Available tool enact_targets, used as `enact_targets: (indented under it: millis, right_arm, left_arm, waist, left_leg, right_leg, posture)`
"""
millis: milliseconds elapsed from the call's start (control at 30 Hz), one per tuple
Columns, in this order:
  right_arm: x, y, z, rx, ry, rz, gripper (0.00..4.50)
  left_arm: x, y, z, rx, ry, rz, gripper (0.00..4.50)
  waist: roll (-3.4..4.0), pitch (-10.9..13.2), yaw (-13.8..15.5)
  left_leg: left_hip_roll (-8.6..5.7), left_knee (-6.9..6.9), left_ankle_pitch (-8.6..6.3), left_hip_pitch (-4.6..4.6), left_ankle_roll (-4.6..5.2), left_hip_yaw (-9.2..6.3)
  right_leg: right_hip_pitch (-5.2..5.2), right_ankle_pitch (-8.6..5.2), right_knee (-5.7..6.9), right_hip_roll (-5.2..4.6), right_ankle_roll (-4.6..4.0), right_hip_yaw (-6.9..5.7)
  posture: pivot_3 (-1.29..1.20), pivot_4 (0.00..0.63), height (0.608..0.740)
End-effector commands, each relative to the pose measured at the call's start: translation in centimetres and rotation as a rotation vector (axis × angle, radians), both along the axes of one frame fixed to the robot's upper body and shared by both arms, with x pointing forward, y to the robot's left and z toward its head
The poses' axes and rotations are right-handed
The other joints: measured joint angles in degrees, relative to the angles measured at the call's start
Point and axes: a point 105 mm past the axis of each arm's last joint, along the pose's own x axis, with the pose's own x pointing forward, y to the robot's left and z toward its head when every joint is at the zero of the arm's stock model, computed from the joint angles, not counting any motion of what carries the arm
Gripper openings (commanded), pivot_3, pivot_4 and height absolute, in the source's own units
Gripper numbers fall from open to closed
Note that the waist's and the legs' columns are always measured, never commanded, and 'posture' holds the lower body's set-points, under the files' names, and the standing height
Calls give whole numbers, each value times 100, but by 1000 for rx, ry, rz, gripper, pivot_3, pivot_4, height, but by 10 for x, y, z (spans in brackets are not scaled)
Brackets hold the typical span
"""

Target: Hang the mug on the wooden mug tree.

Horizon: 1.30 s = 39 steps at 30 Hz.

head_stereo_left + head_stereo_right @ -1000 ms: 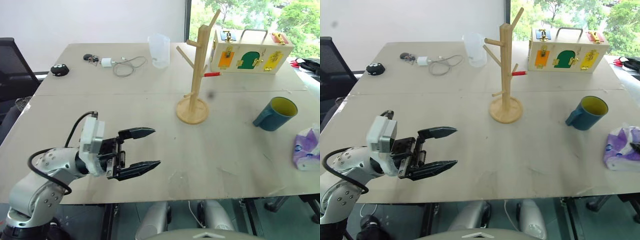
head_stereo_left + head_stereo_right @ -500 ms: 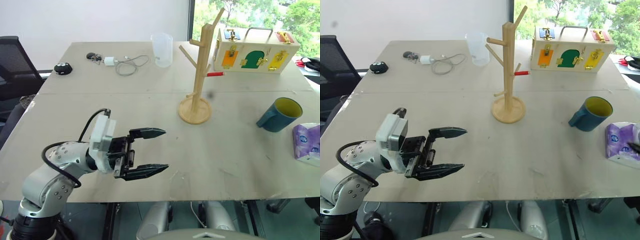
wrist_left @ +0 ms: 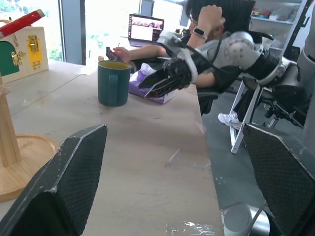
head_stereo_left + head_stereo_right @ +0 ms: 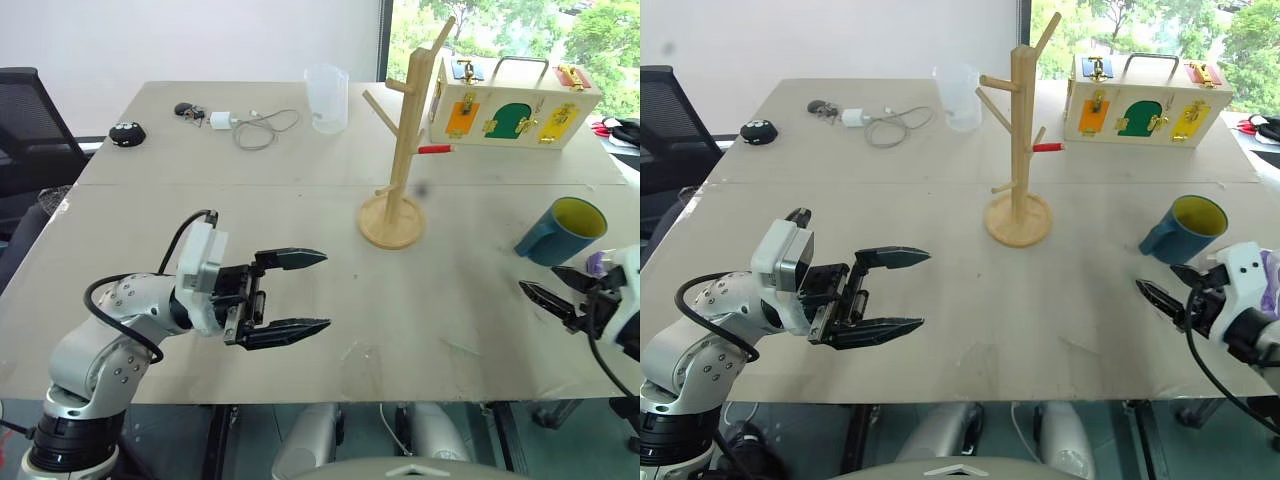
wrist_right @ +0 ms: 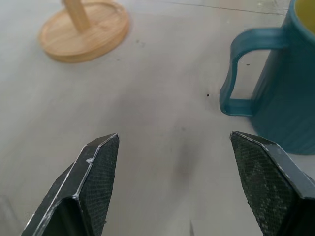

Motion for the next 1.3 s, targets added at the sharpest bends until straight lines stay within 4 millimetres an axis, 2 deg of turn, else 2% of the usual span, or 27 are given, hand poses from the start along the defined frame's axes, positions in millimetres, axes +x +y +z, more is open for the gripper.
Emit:
enact_targets:
  millis: [33,167,367,767,867,1067,1200,1300]
  right_arm:
    - [17,-1,-2,-22,-80,-50,3601]
    - [34,1,-10,-18,-120,-82,3601]
    - [50,9,-10,6,-154,-73,3601]
    - [72,5,-17,10,-177,-95,3601]
    - [76,6,-18,5,-187,-101,2883]
    - [83,7,-11,-13,-233,-110,100]
    - [84,13,-3,-24,-258,-75,100]
    - [80,39,23,-11,-309,69,100]
  left_arm:
    - [-5,-7,0,11,-37,2,4500]
    - [1,-7,-5,26,-57,73,4500]
    - [7,-3,-12,45,-62,157,4500]
    - [-4,4,-16,49,-63,188,4500]
    - [-5,4,-15,46,-72,191,4500]
    - [-5,1,-10,39,-81,193,4500]
    - [-2,0,-8,31,-83,202,4500]
    - [1,2,-5,5,-82,233,4500]
  waist:
    - [1,0,-21]
    - [6,1,-33]
    - [6,1,-29]
    - [8,1,-46]
    - [8,1,-53]
    - [9,1,-103]
    - [9,1,-132]
    - [18,7,-141]
  left_leg:
    - [0,0,1,3,-1,1]
    - [1,0,1,8,-1,3]
    - [1,0,1,7,-1,4]
    - [0,-1,1,4,-1,10]
    - [0,-1,1,4,-1,11]
    - [1,-2,1,4,-1,14]
    - [0,-2,1,3,-1,15]
    - [1,-2,1,3,-1,15]
  right_leg:
    - [0,0,4,1,0,3]
    - [0,0,15,3,0,6]
    - [-3,0,17,3,0,6]
    - [-12,0,22,3,-1,13]
    - [-12,0,22,3,-1,14]
    - [-17,0,25,4,-1,17]
    - [-18,0,25,4,0,17]
    - [-19,0,25,4,0,18]
  posture:
    - [0,150,740]
    - [0,150,740]
    - [0,150,740]
    - [0,150,740]
    - [0,150,740]
    - [0,150,740]
    - [0,150,740]
    - [0,150,740]
